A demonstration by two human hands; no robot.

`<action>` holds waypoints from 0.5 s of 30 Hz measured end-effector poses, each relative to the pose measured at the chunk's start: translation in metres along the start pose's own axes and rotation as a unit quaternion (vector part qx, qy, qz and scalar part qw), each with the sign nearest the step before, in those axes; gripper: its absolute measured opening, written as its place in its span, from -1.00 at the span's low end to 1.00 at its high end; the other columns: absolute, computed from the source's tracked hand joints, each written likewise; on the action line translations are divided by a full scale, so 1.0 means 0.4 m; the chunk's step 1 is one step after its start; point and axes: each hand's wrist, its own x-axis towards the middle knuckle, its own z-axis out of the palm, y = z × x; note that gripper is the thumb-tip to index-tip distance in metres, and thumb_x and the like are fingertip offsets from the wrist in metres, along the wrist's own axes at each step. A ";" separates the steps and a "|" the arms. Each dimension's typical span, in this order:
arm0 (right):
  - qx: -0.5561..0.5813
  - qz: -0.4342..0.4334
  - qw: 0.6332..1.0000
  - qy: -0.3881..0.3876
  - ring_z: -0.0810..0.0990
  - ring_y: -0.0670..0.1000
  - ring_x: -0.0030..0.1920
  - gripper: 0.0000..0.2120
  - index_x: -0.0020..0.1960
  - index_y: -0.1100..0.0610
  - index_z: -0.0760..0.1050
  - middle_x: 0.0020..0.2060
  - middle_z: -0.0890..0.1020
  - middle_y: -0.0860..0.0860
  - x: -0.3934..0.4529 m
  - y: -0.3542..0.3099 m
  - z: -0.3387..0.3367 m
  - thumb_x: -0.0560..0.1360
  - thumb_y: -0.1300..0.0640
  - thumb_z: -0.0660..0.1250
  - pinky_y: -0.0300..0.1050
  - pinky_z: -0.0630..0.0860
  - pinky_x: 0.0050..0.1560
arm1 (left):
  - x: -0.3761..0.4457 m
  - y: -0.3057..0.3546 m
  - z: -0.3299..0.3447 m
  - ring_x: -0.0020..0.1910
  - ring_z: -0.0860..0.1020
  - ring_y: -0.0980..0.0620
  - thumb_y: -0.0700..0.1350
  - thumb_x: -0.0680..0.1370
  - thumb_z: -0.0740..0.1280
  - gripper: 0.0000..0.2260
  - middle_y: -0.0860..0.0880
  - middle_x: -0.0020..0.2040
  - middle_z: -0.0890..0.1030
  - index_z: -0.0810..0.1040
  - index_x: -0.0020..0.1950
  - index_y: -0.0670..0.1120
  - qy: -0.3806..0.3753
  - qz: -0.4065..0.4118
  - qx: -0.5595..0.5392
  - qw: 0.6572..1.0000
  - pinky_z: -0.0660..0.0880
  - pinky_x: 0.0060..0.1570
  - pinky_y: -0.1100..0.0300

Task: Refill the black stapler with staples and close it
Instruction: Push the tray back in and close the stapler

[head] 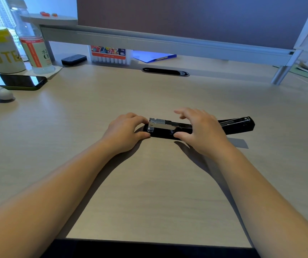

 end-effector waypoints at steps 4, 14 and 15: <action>-0.116 0.054 0.992 0.016 0.42 0.14 0.20 -0.44 0.28 0.05 0.30 0.16 0.55 0.06 -0.005 0.023 -0.020 0.36 -0.11 0.34 0.05 0.27 0.23 | 0.008 -0.024 -0.018 0.28 0.35 -0.14 -0.05 0.47 0.27 -0.64 -0.15 0.29 0.44 0.42 0.25 -0.06 0.001 -0.027 -0.003 1.000 0.32 0.25 -0.02; -0.032 0.148 0.988 0.024 0.36 0.14 0.19 -0.52 0.17 0.13 0.37 0.16 0.46 0.13 -0.011 0.069 -0.068 0.33 -0.02 0.40 0.02 0.36 0.13 | -0.004 -0.045 -0.041 0.25 0.36 -0.16 -0.11 0.47 0.28 -0.66 -0.21 0.23 0.47 0.43 0.24 -0.09 -0.002 -0.052 -0.024 0.998 0.30 0.20 0.06; 0.008 0.135 0.990 0.034 0.38 0.13 0.15 -0.53 0.16 0.16 0.38 0.16 0.43 0.14 -0.012 0.075 -0.072 0.33 0.06 0.42 -0.04 0.36 0.08 | -0.005 -0.042 -0.042 0.25 0.36 -0.16 -0.11 0.47 0.28 -0.66 -0.20 0.23 0.47 0.43 0.24 -0.09 -0.001 -0.053 -0.025 0.998 0.30 0.19 0.06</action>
